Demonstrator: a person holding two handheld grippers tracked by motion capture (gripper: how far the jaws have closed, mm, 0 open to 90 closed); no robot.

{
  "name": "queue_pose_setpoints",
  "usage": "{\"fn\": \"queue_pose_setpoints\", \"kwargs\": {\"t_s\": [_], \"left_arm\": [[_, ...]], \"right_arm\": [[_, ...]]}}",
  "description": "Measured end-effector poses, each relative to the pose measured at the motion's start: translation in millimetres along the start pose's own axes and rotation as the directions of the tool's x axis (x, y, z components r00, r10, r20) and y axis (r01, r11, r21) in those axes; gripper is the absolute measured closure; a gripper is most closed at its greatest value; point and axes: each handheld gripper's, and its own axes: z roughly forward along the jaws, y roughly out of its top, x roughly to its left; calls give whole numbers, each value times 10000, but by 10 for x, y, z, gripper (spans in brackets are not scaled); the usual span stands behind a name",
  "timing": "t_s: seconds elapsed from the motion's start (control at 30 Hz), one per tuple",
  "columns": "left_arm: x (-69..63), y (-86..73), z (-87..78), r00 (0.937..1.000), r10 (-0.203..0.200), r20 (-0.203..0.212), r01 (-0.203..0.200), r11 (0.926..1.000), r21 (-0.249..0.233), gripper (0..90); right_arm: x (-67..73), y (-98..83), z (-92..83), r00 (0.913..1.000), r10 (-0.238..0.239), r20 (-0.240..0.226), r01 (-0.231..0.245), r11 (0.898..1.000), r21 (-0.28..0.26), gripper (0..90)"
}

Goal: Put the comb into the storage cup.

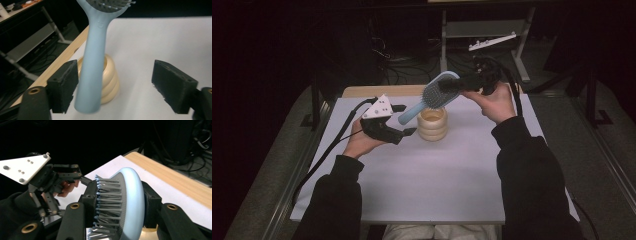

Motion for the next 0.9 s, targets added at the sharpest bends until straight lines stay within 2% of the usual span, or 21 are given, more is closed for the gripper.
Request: {"fn": "queue_pose_setpoints", "kwargs": {"t_s": [0.07,0.13,0.23,0.4,0.47,0.63,0.8,0.9], "left_arm": [[23,7,-19,9996,-238,126,240,9996,-133,167],[42,7,-26,9984,-507,235,509,9987,-65,117],[56,-6,-20,9974,-724,48,722,9971,252,2],[77,-41,-23,9971,-759,101,751,9951,642,0],[84,-63,-33,9967,-796,124,787,9949,629,0],[133,-170,-63,9919,-1240,264,1221,9903,661,0],[168,-293,-112,9880,-1537,165,1521,9856,732,0],[194,-347,-166,9869,-1611,80,1601,9845,716,0]], "right_arm": [[2,41,-50,9999,-54,160,55,10000,-53,561],[-2,68,-89,9997,-78,231,80,9999,-70,561],[-17,110,-164,9991,-88,419,95,9998,-167,560],[-53,142,-272,9973,-123,726,145,9995,-291,561],[-69,140,-304,9969,-104,775,127,9995,-289,561],[-111,131,-377,9936,-103,1125,118,9998,-133,560],[-148,120,-426,9897,-133,1427,159,9997,-172,560],[-172,118,-447,9894,-112,1451,141,9997,-189,560]]}}
